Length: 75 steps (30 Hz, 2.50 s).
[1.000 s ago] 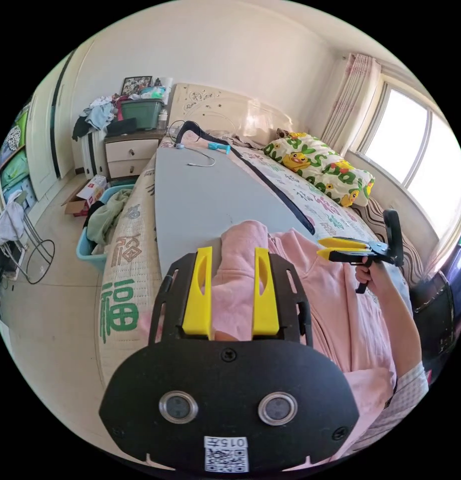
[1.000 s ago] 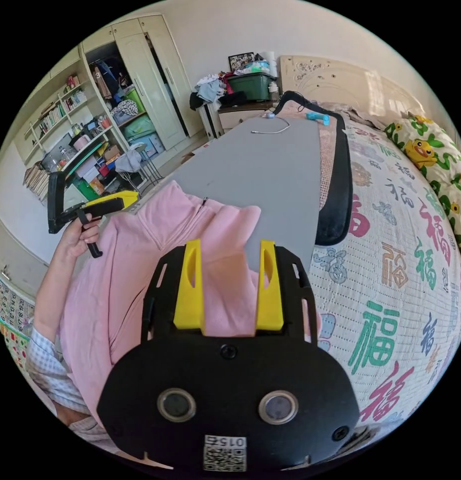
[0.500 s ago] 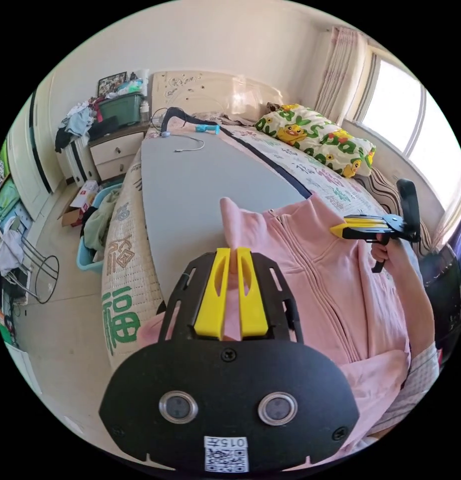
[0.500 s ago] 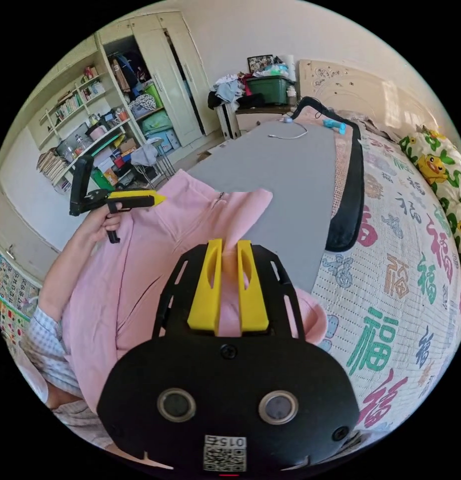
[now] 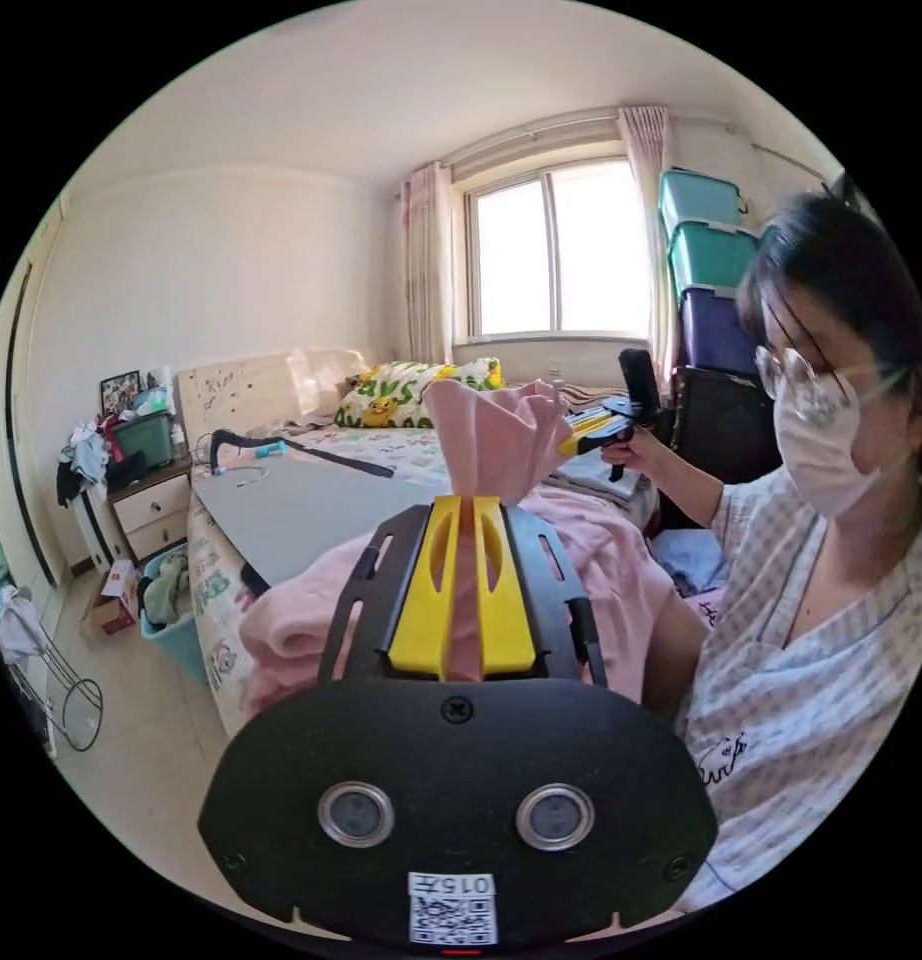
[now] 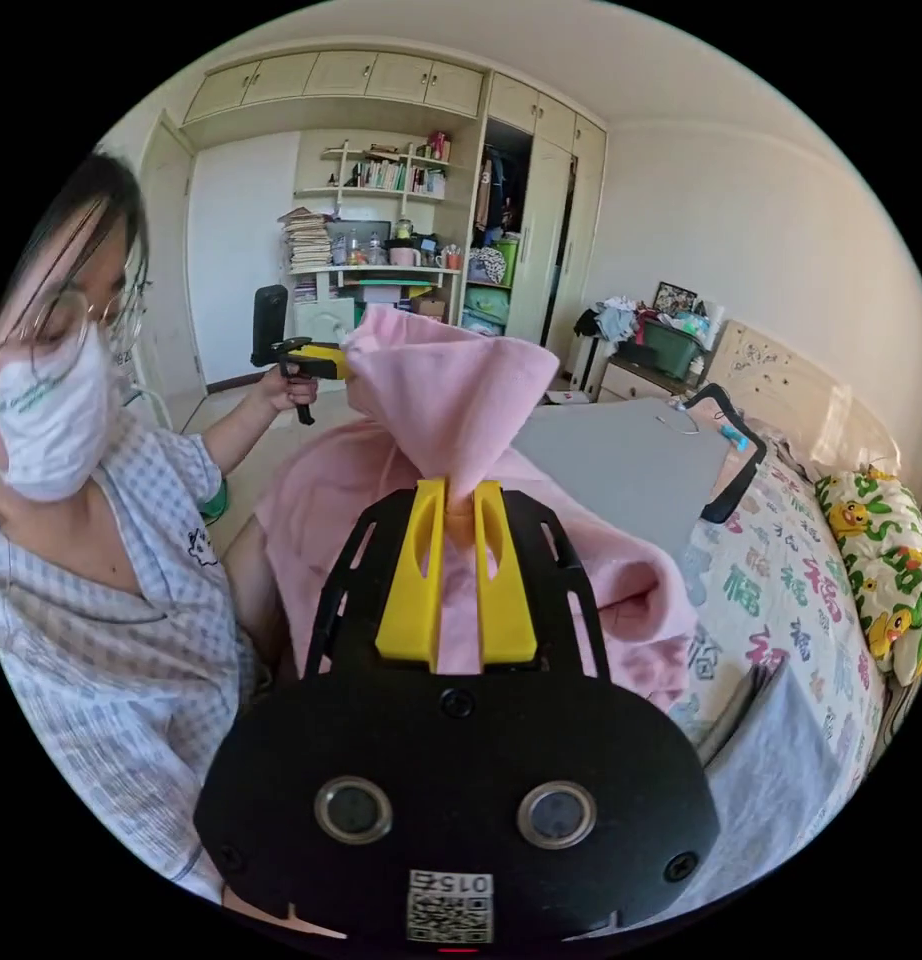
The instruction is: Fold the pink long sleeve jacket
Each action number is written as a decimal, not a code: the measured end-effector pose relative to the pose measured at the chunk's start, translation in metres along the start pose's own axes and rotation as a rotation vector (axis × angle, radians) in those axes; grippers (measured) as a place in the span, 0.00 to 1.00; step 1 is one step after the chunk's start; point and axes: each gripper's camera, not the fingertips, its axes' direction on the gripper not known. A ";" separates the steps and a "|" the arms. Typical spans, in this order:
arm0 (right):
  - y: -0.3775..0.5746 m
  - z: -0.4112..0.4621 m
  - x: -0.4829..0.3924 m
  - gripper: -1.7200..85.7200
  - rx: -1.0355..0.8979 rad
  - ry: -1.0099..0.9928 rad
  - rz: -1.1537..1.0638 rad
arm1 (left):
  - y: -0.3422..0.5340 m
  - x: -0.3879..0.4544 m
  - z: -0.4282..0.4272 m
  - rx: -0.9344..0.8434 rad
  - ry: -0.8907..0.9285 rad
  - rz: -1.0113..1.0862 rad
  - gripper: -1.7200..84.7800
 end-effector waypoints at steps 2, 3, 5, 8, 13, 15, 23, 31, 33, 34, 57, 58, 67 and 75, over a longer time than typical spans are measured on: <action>0.043 0.017 -0.024 0.08 -0.068 -0.052 0.001 | 0.048 0.031 0.006 -0.077 0.010 -0.042 0.03; 0.066 0.031 -0.033 0.09 -0.139 -0.021 0.029 | 0.074 0.044 0.006 -0.072 0.017 -0.093 0.04; 0.096 0.040 -0.047 0.10 -0.140 0.101 0.046 | 0.101 0.053 -0.010 0.004 0.027 -0.185 0.04; 0.134 0.022 -0.048 0.10 -0.042 0.175 0.175 | 0.128 0.063 -0.034 0.051 -0.034 -0.332 0.06; 0.206 -0.021 -0.015 0.11 0.239 0.056 0.487 | 0.169 0.085 -0.073 0.191 -0.101 -0.543 0.08; 0.237 -0.018 0.009 0.13 0.341 -0.122 0.617 | 0.174 0.086 -0.080 0.230 -0.065 -0.573 0.10; 0.248 0.028 0.041 0.20 0.310 -0.170 0.700 | 0.169 0.074 -0.032 0.162 0.142 -0.718 0.17; 0.287 0.035 0.084 0.15 0.353 -0.176 0.756 | 0.134 0.100 -0.007 0.044 0.109 -0.627 0.16; 0.299 0.036 0.096 0.13 0.364 -0.181 0.755 | 0.130 0.104 -0.011 0.044 0.085 -0.622 0.15; 0.302 0.036 0.098 0.13 0.367 -0.182 0.753 | 0.129 0.104 -0.014 0.044 0.082 -0.621 0.15; 0.378 0.039 0.157 0.14 0.458 -0.298 0.782 | 0.101 0.108 -0.100 0.086 -0.010 -0.641 0.19; 0.380 0.038 0.158 0.14 0.469 -0.294 0.785 | 0.108 0.105 -0.108 0.103 -0.024 -0.665 0.19; 0.362 0.028 0.174 0.15 0.459 -0.253 0.732 | 0.094 0.072 -0.169 0.260 -0.164 -0.715 0.17; 0.359 0.033 0.178 0.06 0.394 -0.280 0.719 | 0.058 0.026 -0.131 0.190 0.149 -0.641 0.07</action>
